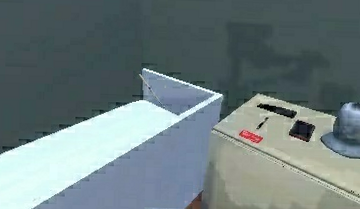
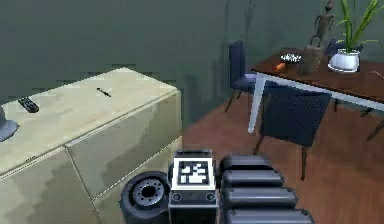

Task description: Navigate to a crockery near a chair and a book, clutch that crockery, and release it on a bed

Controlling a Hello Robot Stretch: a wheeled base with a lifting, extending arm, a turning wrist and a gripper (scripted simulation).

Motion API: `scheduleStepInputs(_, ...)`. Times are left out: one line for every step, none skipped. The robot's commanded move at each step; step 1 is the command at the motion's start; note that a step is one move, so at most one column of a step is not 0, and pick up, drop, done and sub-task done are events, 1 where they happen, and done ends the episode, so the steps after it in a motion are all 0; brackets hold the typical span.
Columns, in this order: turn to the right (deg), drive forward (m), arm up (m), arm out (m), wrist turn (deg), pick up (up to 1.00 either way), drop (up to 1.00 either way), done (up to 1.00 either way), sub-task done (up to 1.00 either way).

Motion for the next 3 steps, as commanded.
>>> scheduleStepInputs(-45.0,0.00,0.00,0.00,0.0,0.00,0.00,0.00,0.00)
scheduleStepInputs(-42.0,0.00,0.00,0.00,0.0,0.00,0.00,0.00,0.00)
scheduleStepInputs(45.0,0.00,0.00,0.00,0.0,0.00,0.00,0.00,0.00)
